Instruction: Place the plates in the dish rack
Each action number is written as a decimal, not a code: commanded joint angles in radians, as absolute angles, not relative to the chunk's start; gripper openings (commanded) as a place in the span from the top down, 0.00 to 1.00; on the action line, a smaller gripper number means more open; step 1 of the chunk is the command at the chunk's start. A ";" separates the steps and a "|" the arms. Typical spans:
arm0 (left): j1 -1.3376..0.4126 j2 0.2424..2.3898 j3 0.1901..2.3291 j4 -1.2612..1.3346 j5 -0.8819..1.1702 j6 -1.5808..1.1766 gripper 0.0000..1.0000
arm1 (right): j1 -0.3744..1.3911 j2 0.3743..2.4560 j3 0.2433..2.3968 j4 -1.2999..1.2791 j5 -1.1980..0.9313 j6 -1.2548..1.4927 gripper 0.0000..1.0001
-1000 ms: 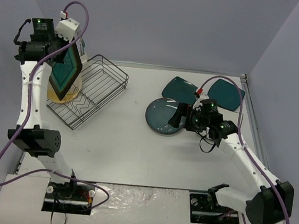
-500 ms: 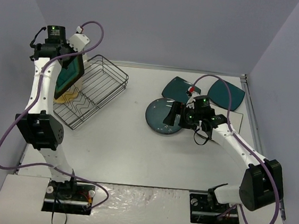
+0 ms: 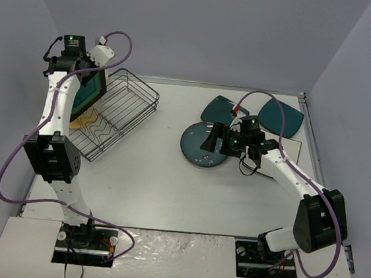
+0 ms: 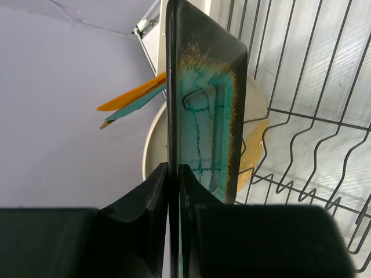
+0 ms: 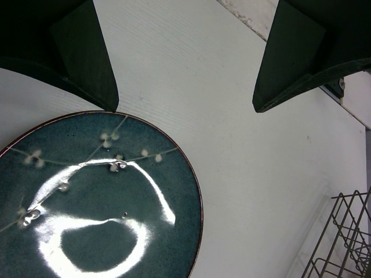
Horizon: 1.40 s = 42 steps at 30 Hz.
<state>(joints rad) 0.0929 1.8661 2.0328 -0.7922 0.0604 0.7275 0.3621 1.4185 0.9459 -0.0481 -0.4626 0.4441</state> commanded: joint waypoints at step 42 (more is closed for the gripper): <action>0.094 1.694 1.856 -0.589 0.039 0.669 0.40 | 0.314 1.217 0.878 0.038 -0.408 0.538 0.04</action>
<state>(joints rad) 0.0929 1.7886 1.8346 -0.6574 0.0444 0.7259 0.3210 1.2765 0.8763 -0.0051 -0.4518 0.5160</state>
